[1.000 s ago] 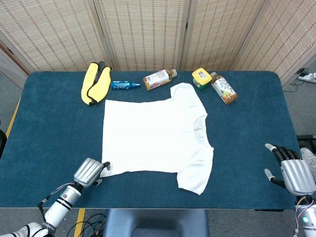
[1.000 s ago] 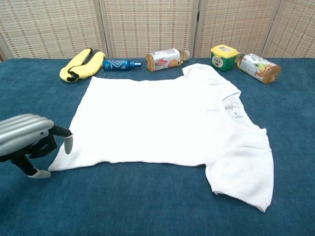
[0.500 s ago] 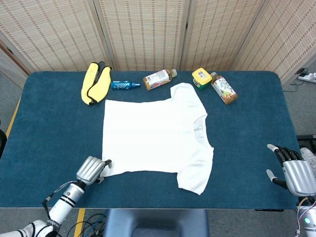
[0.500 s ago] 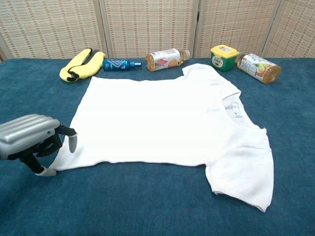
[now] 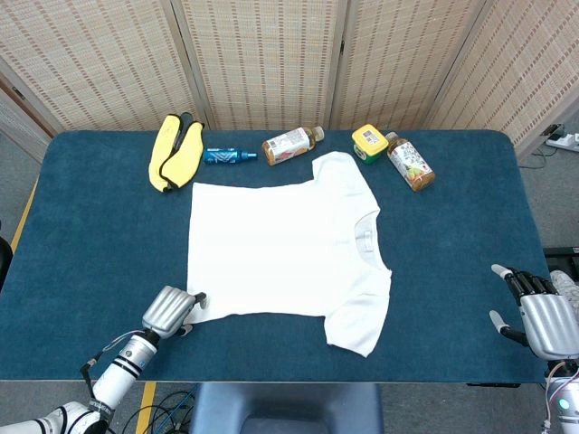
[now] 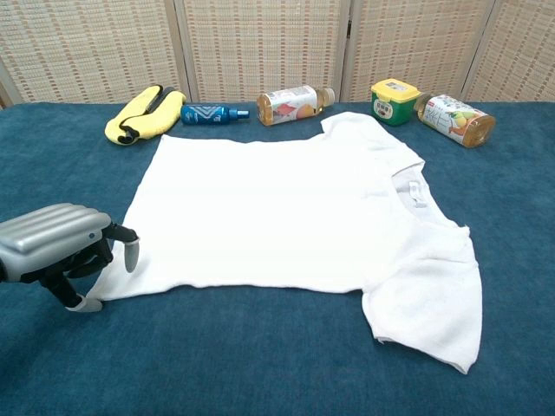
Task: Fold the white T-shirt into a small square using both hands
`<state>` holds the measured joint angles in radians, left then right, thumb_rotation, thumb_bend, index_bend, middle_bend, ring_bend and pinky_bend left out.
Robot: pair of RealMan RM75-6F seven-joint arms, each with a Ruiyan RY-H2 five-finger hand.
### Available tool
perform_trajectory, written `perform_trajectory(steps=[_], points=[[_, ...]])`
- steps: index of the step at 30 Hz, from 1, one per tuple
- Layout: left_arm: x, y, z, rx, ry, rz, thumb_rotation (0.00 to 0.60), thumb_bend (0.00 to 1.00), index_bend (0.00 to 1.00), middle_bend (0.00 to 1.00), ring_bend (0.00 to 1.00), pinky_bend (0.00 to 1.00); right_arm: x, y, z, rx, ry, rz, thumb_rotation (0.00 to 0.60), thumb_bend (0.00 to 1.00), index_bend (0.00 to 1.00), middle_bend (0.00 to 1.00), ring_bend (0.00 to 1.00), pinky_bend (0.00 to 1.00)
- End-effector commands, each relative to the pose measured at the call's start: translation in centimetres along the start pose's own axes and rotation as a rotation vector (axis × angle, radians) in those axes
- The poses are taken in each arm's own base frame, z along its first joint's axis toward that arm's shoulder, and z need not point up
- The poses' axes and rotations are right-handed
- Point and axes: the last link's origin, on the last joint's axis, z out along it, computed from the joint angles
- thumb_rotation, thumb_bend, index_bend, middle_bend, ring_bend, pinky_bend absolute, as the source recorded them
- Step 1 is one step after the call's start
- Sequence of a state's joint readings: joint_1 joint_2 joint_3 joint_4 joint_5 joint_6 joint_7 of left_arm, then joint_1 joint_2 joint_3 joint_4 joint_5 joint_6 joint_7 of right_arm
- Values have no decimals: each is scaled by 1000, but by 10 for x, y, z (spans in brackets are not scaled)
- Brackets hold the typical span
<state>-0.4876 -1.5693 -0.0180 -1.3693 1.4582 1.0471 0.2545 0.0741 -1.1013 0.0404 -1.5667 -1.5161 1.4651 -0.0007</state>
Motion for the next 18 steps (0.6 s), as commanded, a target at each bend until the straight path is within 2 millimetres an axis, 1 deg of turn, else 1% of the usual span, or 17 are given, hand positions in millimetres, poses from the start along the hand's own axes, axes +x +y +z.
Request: perform_trajectory(steps=[1, 7, 12, 18], points=[[0, 0, 2, 3, 3, -4, 600, 169, 502, 920, 842, 960, 0, 0, 0, -1, 0, 0, 600, 306, 139, 227, 262, 255], [1, -2, 3, 9, 10, -17, 600, 173, 508, 920, 844, 961, 0, 1, 0, -4, 0, 1, 600, 306, 139, 228, 263, 255], [3, -3, 3, 10, 16, -22, 600, 212, 510, 920, 844, 961, 0, 1, 0, -5, 1, 2, 600, 306, 139, 230, 267, 255], [2, -4, 3, 13, 17, -25, 600, 235, 511, 920, 844, 961, 0, 1, 0, -3, 3, 1, 600, 306, 139, 232, 270, 255]])
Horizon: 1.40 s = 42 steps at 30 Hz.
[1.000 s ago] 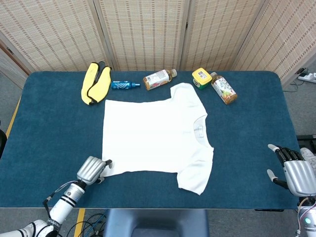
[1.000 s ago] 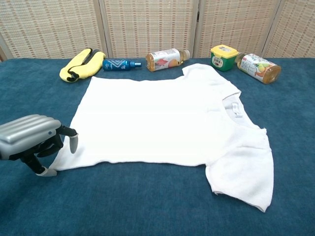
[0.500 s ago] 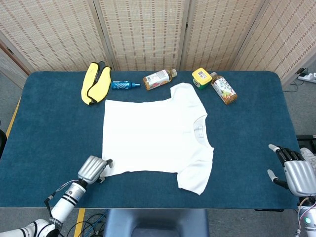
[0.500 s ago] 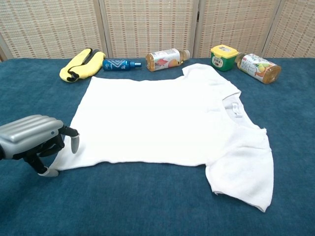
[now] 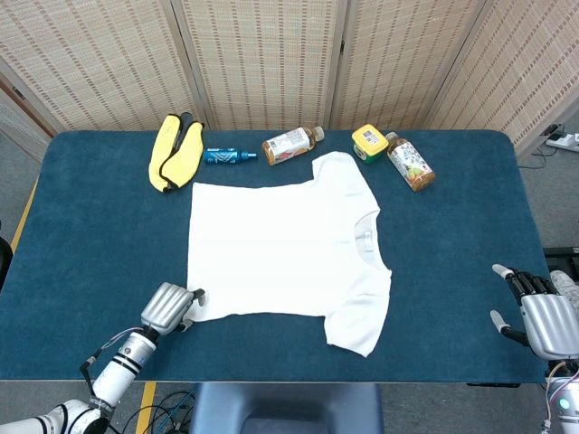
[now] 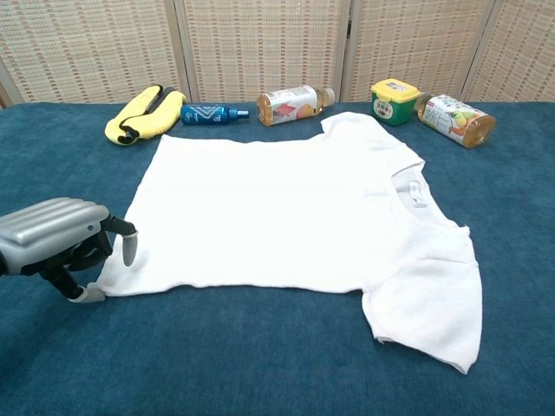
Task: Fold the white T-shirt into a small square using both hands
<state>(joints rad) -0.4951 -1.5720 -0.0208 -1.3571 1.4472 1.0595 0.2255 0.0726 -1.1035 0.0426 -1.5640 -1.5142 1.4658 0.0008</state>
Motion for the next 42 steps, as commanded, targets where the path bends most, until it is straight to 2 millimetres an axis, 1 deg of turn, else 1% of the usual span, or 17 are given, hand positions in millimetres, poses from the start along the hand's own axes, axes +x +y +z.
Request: perform_trajectory(steps=[1, 4, 9, 15, 21, 28, 30, 33, 37, 42], points=[[0, 0, 1, 3, 3, -3, 600, 241, 511, 920, 844, 961, 0, 0, 0, 0, 0, 0, 600, 306, 139, 233, 271, 255], [-1, -2, 1, 9, 11, -9, 600, 261, 509, 920, 844, 961, 0, 0, 0, -1, 0, 0, 600, 306, 139, 236, 275, 255], [-2, -5, 0, 15, 11, -5, 600, 323, 503, 920, 846, 961, 0, 0, 0, 0, -1, 1, 600, 306, 139, 240, 283, 255], [-3, -6, -1, 16, -2, 11, 600, 360, 503, 920, 846, 961, -1, -1, 1, 3, -3, 2, 600, 306, 139, 243, 291, 255], [-3, -6, -1, 17, -3, 11, 600, 426, 523, 920, 847, 961, 0, -1, 2, 6, 0, 1, 600, 306, 139, 248, 299, 255], [-3, -5, -1, 18, 10, 14, 600, 479, 557, 927, 851, 962, 1, -2, 2, 13, 1, 1, 600, 306, 139, 254, 304, 255], [-3, -6, -1, 19, 14, 15, 600, 520, 564, 929, 853, 962, 2, -3, 3, 26, 5, -3, 600, 306, 139, 258, 305, 255], [-2, -6, -1, 22, 21, 17, 600, 571, 567, 934, 858, 964, 3, -6, 6, 46, 7, -5, 600, 305, 139, 262, 306, 255], [-1, -5, -2, 26, 29, 17, 600, 575, 574, 936, 862, 968, 2, -15, 9, 98, 2, -12, 600, 309, 139, 270, 309, 255], [3, -3, -5, 24, 38, 11, 600, 576, 575, 936, 862, 968, -5, -31, 18, 212, -12, -54, 600, 333, 139, 303, 337, 303]])
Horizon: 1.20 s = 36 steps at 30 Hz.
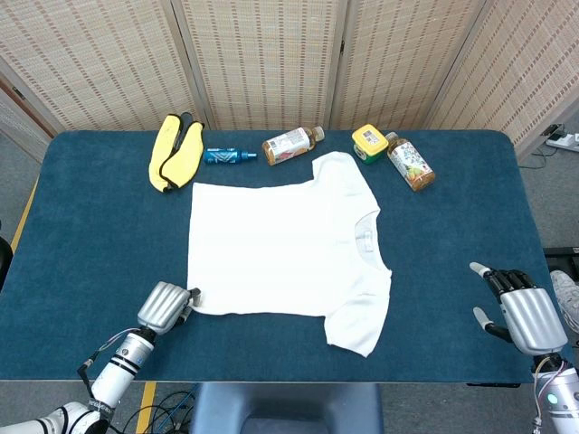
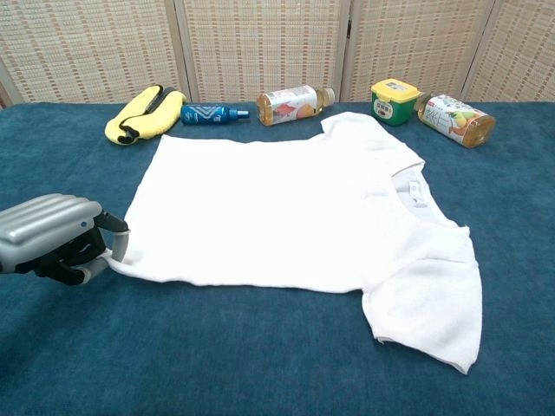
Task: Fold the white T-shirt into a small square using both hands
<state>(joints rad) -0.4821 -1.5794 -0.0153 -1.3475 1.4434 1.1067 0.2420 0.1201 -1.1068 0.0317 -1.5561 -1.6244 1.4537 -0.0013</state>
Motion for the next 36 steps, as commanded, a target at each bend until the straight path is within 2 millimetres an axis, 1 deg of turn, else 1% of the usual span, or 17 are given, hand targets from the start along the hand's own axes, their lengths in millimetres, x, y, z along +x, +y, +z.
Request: perform_trajectory(steps=[1, 4, 6, 7, 9, 11, 12, 13, 14, 16, 17, 19, 22, 27, 31, 34, 36], points=[[3, 1, -2, -1, 4, -2, 600, 576, 574, 936, 862, 968, -6, -10, 11, 82, -12, -56, 600, 335, 139, 312, 340, 315], [5, 2, -3, -3, 4, 0, 600, 575, 575, 937, 862, 968, -14, -22, 25, 157, -20, -142, 600, 341, 144, 342, 353, 359], [5, 2, -4, -4, 2, -3, 600, 575, 575, 937, 862, 968, -24, -32, 33, 209, -47, -164, 600, 341, 157, 363, 380, 402], [5, 2, -4, -3, 2, -4, 600, 575, 575, 937, 862, 968, -29, -36, 38, 236, -62, -179, 600, 341, 168, 384, 409, 444], [6, 2, -4, -2, 5, -7, 600, 575, 575, 937, 862, 968, -37, -43, 46, 271, -82, -193, 600, 342, 185, 444, 475, 550], [5, 2, -5, 1, 5, -10, 600, 575, 575, 937, 862, 968, -47, -51, 55, 302, -96, -190, 600, 333, 223, 559, 593, 731], [5, 2, -6, 2, 5, -12, 600, 575, 575, 937, 862, 968, -51, -54, 58, 314, -104, -190, 600, 323, 239, 599, 633, 781], [5, 2, -6, 4, 5, -15, 600, 575, 575, 937, 862, 968, -56, -57, 62, 330, -104, -189, 600, 302, 276, 672, 703, 854], [5, 2, -7, 5, 5, -16, 600, 575, 575, 937, 862, 968, -60, -60, 65, 341, -105, -188, 600, 279, 313, 728, 759, 910], [5, 1, -8, 9, 4, -18, 600, 575, 575, 937, 862, 968, -67, -64, 69, 357, -111, -179, 600, 238, 376, 813, 848, 982], [4, 0, -8, 12, 3, -19, 600, 575, 575, 937, 862, 968, -72, -67, 71, 367, -112, -172, 600, 220, 408, 851, 890, 999], [4, -1, -9, 16, 1, -22, 600, 575, 575, 937, 862, 968, -79, -71, 73, 380, -115, -162, 600, 209, 446, 890, 932, 1000], [4, -1, -10, 18, 1, -25, 600, 575, 574, 937, 862, 968, -89, -75, 73, 390, -151, -155, 600, 201, 470, 929, 977, 1000], [3, 0, -10, 21, 0, -31, 600, 575, 574, 937, 862, 968, -101, -79, 73, 419, -201, -172, 600, 198, 473, 942, 988, 1000], [2, 0, -10, 22, -4, -34, 600, 575, 573, 937, 862, 968, -109, -83, 73, 430, -217, -166, 600, 196, 499, 954, 997, 1000], [1, 1, -10, 22, -11, -40, 600, 575, 571, 937, 862, 968, -115, -84, 75, 424, -231, -152, 600, 149, 517, 958, 1000, 1000], [1, 0, -10, 24, -11, -39, 600, 575, 570, 937, 862, 968, -117, -85, 76, 424, -233, -154, 600, 136, 524, 958, 1000, 1000]])
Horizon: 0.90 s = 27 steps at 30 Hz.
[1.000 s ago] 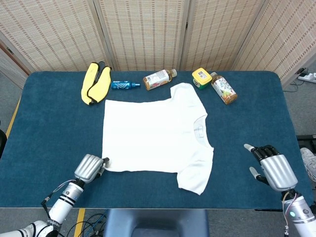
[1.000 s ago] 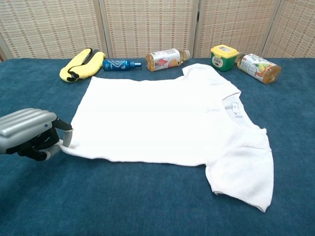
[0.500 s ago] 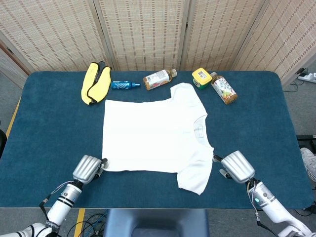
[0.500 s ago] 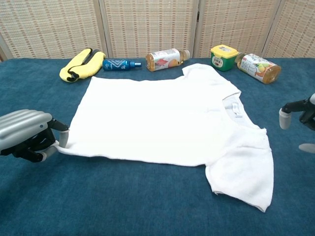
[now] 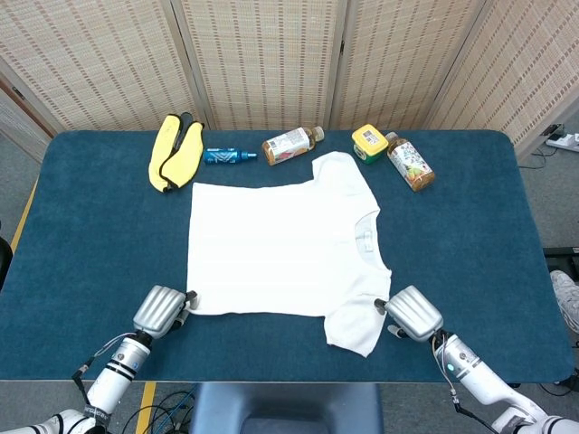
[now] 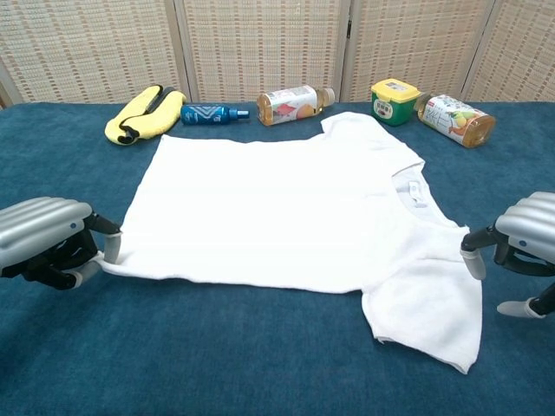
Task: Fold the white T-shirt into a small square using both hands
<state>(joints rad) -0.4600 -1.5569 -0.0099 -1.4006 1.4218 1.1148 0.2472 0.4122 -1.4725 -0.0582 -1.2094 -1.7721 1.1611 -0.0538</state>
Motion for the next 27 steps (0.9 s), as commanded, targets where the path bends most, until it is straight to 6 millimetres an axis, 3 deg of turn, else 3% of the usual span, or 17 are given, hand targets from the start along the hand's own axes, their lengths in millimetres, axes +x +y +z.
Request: perform_trajectory(steps=[1, 27], points=[[0, 0, 0, 2, 0, -2, 600, 575, 570, 937, 862, 968, -4, 0, 3, -1, -6, 2, 600, 136, 527, 958, 1000, 1000], [-4, -4, -1, 22, -14, -8, 600, 575, 563, 937, 862, 968, -12, 0, 24, -2, -34, 2, 600, 226, 528, 958, 1000, 1000]])
